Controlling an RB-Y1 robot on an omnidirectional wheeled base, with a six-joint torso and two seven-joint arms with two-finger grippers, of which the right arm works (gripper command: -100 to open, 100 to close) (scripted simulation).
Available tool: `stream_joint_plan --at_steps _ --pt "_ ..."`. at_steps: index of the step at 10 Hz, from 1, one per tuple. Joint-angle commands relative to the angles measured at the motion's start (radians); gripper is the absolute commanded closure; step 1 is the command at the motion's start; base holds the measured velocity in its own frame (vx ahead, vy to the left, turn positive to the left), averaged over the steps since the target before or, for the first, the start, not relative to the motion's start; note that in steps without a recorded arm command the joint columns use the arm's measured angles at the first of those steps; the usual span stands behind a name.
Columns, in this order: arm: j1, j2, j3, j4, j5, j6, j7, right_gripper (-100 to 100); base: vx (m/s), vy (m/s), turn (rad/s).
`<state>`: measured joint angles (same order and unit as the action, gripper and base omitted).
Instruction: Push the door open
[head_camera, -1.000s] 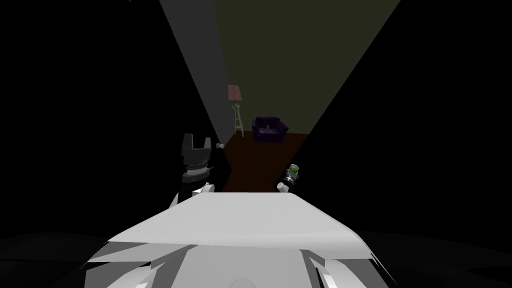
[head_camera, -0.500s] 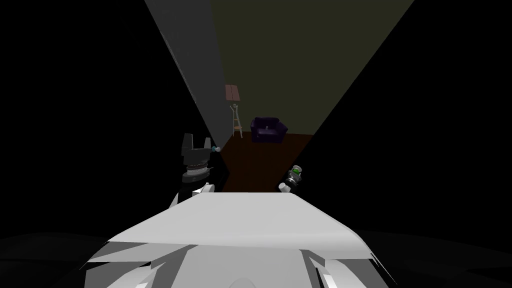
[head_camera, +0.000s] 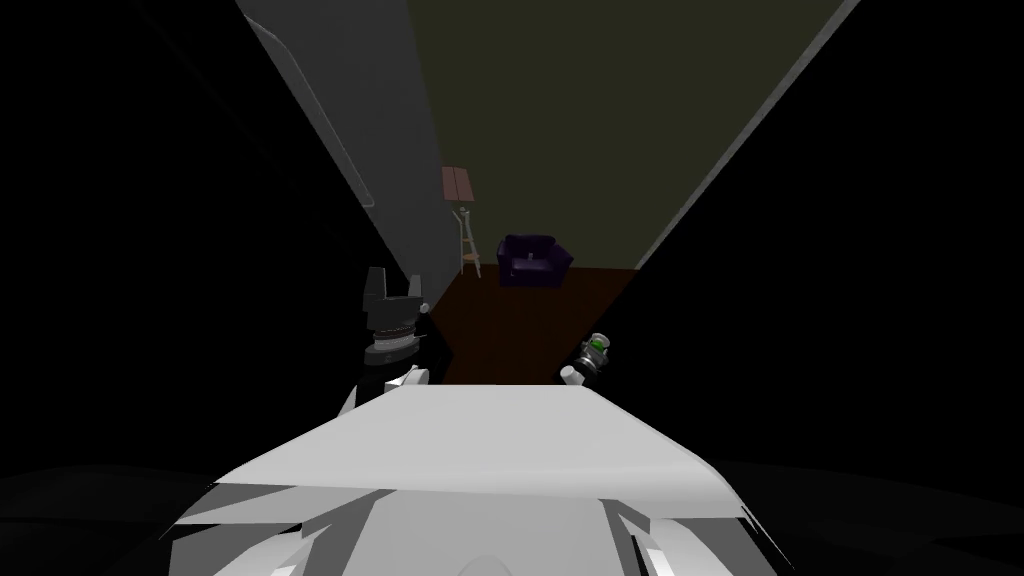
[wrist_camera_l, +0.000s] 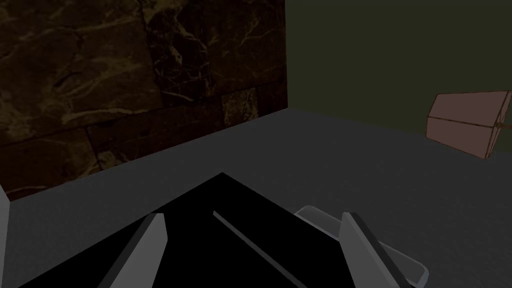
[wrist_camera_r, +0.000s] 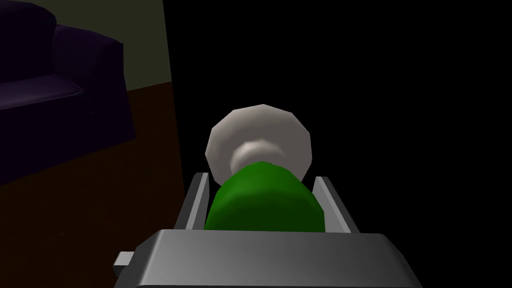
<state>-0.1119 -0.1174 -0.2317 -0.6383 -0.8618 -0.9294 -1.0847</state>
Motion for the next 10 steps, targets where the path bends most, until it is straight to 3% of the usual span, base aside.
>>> stream_joint_plan --at_steps 1,8,9,10 --pt "0.001 -0.008 -0.014 0.000 -0.010 -0.009 0.002 100 0.163 -0.045 -0.036" --pt "0.007 -0.034 -0.078 0.014 -0.063 -0.027 0.015 100 0.184 -0.062 -0.046" --pt "0.015 -0.021 -0.069 0.004 -0.057 -0.021 0.017 100 0.095 -0.041 -0.026" --pt "0.018 -0.030 -0.086 0.004 -0.071 -0.026 0.022 100 0.140 -0.063 -0.042"
